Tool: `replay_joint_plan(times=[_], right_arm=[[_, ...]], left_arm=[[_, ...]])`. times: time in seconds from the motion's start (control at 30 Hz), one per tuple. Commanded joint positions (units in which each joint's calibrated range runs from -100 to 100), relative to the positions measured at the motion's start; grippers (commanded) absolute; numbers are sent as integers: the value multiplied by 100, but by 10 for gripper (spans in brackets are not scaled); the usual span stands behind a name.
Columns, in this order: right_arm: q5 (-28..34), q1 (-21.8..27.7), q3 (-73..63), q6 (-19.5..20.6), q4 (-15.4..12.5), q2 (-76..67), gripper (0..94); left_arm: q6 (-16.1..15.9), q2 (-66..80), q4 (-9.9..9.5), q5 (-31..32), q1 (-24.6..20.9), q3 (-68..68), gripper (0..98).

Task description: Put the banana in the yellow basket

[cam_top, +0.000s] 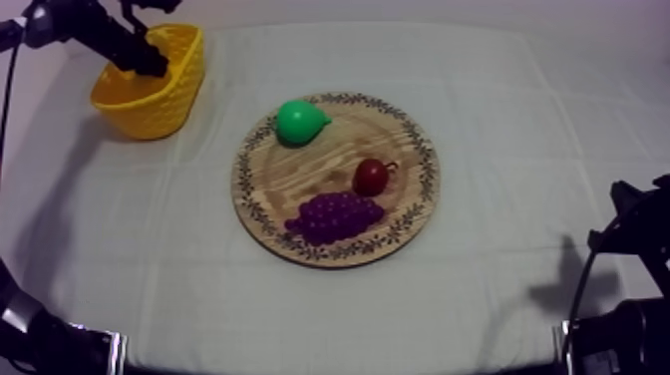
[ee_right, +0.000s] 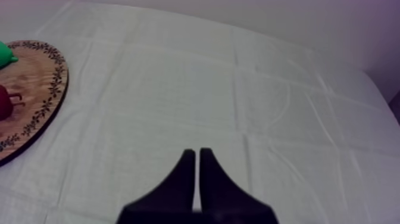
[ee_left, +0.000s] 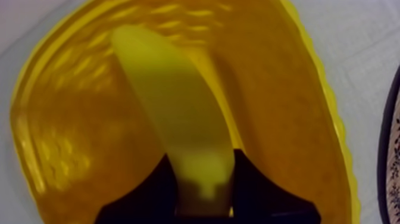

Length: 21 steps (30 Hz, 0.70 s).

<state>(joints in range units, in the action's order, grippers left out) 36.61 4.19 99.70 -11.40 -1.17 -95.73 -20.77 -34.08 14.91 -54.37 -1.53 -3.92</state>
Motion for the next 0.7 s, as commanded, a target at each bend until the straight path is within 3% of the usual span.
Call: replay_joint_plan(times=[0.0, 0.17, 0.43, 0.67], right_arm=[[0, 2, -3, 0, 2, -2, 2], [0, 2, -3, 0, 2, -2, 2], [0, 2, -3, 0, 2, -2, 2], [0, 2, -3, 0, 2, -2, 2]], left_arm=[[-19, -50, 14, 4, -5, 9, 144], [-90, -169, 110, 30, -8, 30, 146], [-561, -283, 625, -159, -95, 92, 269], [-743, -305, 874, -246, -181, 155, 336]])
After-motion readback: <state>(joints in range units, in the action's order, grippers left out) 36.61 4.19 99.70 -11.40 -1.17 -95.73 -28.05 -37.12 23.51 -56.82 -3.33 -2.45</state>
